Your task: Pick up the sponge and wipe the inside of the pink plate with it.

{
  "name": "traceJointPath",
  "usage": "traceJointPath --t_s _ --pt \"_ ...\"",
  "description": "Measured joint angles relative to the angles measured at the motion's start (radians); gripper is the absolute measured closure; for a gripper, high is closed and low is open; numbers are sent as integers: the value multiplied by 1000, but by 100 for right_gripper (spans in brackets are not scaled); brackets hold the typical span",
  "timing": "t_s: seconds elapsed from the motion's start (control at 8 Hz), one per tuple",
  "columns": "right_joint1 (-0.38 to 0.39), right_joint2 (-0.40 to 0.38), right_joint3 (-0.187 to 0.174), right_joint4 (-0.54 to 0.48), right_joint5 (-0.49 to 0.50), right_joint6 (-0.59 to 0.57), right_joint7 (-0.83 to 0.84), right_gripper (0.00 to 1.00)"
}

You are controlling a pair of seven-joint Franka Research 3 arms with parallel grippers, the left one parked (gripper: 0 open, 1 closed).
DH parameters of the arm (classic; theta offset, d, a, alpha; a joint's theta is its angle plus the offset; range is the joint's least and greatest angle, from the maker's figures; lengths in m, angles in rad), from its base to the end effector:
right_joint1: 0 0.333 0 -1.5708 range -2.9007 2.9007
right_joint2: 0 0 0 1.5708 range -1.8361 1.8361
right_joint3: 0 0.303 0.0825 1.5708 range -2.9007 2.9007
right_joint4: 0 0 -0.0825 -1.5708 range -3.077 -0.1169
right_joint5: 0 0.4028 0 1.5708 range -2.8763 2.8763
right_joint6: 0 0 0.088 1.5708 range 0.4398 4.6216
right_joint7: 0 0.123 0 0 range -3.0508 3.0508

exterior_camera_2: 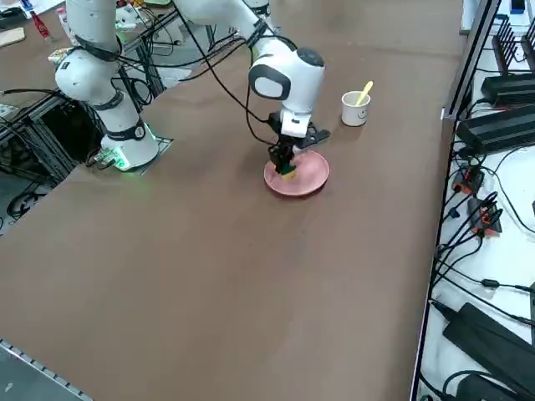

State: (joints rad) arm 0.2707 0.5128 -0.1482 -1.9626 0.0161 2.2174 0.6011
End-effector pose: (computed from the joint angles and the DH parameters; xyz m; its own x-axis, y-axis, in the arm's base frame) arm 0.5848 0.0707 0.1527 0.8661 -0.4700 -0.1703 -0.4386 -0.8778 0.1925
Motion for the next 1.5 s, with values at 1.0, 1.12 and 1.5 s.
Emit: traceJointPath --t_s 1.0,1.12,1.5 --pt "-35 38 -58 58 0 7 -187 90" --pt "-35 61 -59 97 0 9 -187 90" --pt "-24 118 -54 193 83 20 -187 90"
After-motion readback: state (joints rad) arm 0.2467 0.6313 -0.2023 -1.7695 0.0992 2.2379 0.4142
